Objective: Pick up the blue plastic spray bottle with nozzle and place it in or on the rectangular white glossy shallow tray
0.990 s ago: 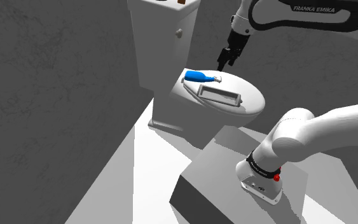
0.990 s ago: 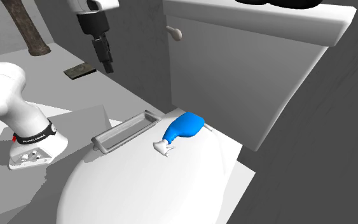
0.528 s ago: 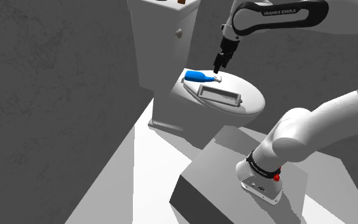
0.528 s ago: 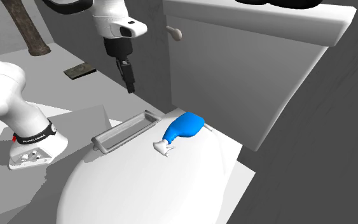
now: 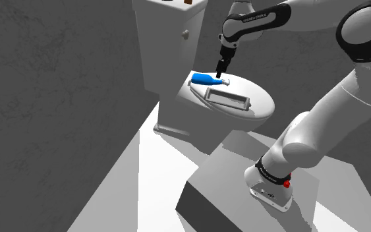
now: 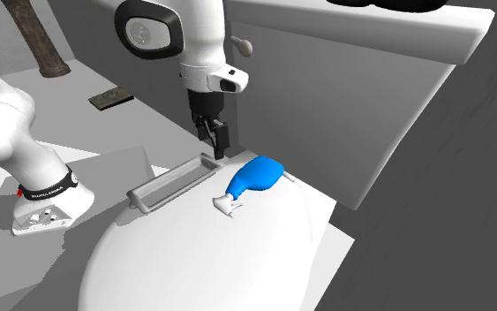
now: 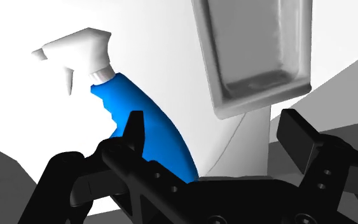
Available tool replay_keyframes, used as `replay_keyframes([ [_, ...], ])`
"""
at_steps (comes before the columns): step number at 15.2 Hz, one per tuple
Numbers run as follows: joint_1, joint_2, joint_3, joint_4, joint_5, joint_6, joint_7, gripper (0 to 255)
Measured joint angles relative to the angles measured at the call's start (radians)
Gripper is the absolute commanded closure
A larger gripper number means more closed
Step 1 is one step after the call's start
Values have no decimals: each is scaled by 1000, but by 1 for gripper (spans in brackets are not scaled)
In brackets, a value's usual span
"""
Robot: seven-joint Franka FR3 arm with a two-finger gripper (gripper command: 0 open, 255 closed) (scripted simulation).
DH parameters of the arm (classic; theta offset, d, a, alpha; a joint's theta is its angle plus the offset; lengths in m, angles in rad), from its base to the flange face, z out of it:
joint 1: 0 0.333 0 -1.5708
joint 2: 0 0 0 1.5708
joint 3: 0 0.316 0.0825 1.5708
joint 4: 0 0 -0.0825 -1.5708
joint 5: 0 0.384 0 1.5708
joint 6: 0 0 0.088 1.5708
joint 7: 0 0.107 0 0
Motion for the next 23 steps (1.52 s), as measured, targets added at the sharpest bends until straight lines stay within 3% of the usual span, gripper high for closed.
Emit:
replay_keyframes([
  [7, -46, 309, -22, 214, 126, 27, -232, 0],
  [15, -63, 377, -13, 188, 157, 111, -269, 0],
  [21, -64, 380, -12, 184, 159, 118, -270, 0],
  [22, -64, 380, -12, 184, 159, 118, -270, 255],
  [23, -64, 380, -13, 184, 159, 118, -270, 255],
])
